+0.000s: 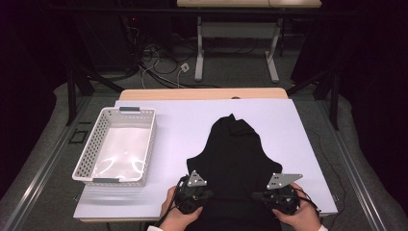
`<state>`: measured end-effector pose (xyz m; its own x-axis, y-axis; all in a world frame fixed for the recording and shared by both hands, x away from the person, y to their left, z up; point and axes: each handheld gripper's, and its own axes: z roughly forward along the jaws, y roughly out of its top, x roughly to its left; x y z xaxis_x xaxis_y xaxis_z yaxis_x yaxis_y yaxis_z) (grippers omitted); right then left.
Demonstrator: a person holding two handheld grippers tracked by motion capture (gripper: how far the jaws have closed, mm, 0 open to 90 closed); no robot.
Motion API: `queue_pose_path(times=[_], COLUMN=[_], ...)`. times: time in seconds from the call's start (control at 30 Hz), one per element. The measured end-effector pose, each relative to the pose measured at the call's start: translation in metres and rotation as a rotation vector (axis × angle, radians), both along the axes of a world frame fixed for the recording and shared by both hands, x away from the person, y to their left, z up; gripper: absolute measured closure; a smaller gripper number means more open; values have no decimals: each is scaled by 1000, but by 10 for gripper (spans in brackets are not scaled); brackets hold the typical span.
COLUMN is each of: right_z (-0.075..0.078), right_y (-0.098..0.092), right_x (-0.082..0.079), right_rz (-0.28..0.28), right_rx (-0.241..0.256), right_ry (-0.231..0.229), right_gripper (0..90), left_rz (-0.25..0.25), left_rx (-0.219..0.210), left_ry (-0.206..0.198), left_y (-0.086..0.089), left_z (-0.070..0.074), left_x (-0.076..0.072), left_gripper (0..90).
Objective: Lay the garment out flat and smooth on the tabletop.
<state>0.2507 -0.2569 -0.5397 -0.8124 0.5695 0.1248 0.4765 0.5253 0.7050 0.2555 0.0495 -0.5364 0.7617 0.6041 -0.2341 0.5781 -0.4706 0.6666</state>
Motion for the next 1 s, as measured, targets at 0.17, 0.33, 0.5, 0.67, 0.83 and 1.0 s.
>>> queue_pose_path(times=[0.17,0.33,0.5,0.67,0.83,1.0], right_z=[8,15,20,27,34,37], right_y=[-8,-11,-10,-7,-3,2], right_x=[-1,-7,-15,-26,-38,-52], right_rz=[83,184,285,366,426,478], right_rx=[1,-16,-44,-61,-69,-91], right_ry=[4,15,33,33,34,50], right_gripper=[874,873,874,873,874,873], left_rz=[-71,-129,-197,-250,-308,-355], left_rx=[30,28,52,60,55,51], left_ry=[-21,-4,-1,-9,-9,7], left_y=[3,5,6,10,13,16], left_z=[11,19,26,32,38,42], left_x=[-9,-20,-33,-47,-59,-69], left_gripper=[881,882,882,882,881,881])
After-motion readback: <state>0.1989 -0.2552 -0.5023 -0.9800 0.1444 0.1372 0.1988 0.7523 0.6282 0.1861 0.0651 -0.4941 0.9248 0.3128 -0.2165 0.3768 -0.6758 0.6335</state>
